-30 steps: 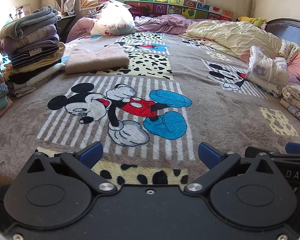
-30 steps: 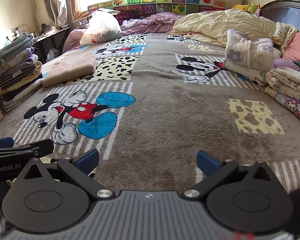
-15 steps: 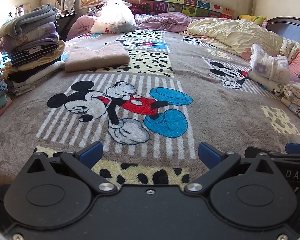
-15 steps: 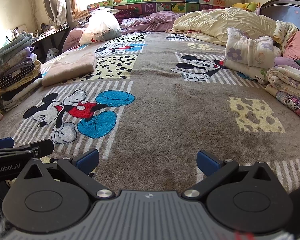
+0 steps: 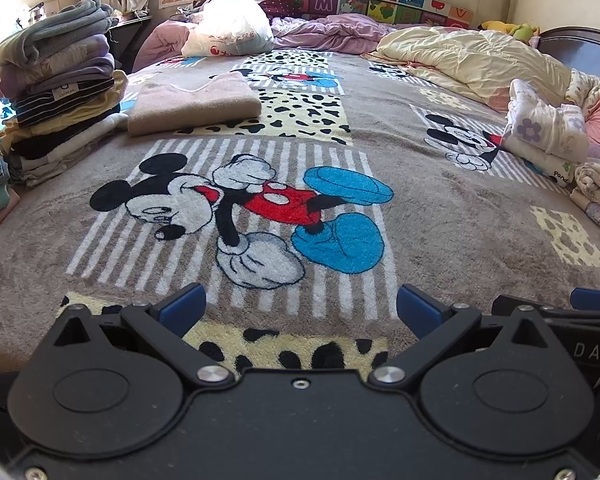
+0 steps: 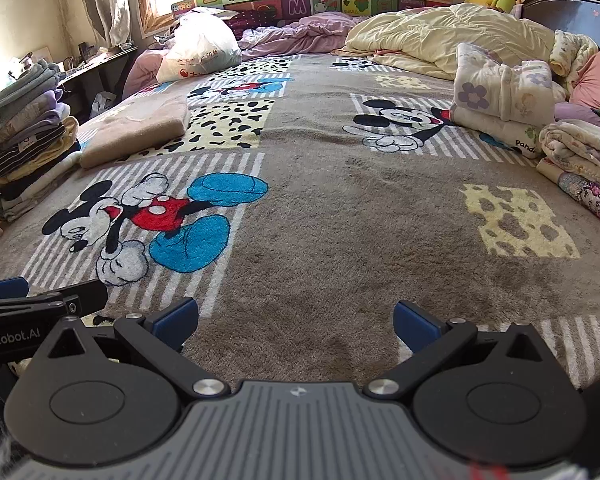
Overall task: Fold clothes
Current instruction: 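Move the left tool to the beige fleece garment and close on it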
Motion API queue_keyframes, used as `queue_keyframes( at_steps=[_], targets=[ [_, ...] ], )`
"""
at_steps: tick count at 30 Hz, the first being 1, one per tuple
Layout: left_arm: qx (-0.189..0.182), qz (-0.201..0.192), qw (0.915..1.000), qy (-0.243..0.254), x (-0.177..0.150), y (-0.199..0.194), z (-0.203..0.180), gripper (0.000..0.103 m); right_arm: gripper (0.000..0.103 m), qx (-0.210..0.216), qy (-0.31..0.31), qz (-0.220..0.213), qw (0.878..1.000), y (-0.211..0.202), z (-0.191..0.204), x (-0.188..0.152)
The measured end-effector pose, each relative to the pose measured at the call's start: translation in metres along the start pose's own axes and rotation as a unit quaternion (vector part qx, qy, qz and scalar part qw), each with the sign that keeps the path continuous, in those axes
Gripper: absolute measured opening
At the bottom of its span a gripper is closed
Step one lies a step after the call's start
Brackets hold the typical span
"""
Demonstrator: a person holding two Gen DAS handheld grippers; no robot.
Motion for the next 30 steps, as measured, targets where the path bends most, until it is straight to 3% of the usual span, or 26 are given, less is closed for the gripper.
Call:
queue_keyframes(
  at_steps=[13, 20, 24, 30],
  targets=[
    [0.04, -0.019, 0.998, -0.044, 0.072, 0.045, 0.075, 0.103, 0.103, 0.034, -0.026, -0.014, 0.999, 0.049, 0.003, 0.045],
    [0.061, -0.069, 0.9948, -0.043, 0.114, 0.08, 0.109, 0.103, 0.103, 0.081, -0.026, -0.043, 0.995, 0.088, 0.011, 0.088],
    [0.059, -0.049, 0.9963, -0.039, 0.138, 0.113, 0.127, 0.103, 0.103, 0.102, -0.033, -0.061, 0.992, 0.118, 0.014, 0.105],
    [0.079, -0.055, 0.9932, -0.064, 0.178, 0.168, 0.163, 0.103, 0.103, 0.117, -0.042, -0.021, 0.992, 0.174, 0.011, 0.106]
  ],
)
Point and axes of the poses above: each gripper's, at about its wrist camera, not at the fingertips, and y roughly the way its jaws point, z to its left, x to its top, the point moved 9 cm from there along y, roughly the way its jaws point
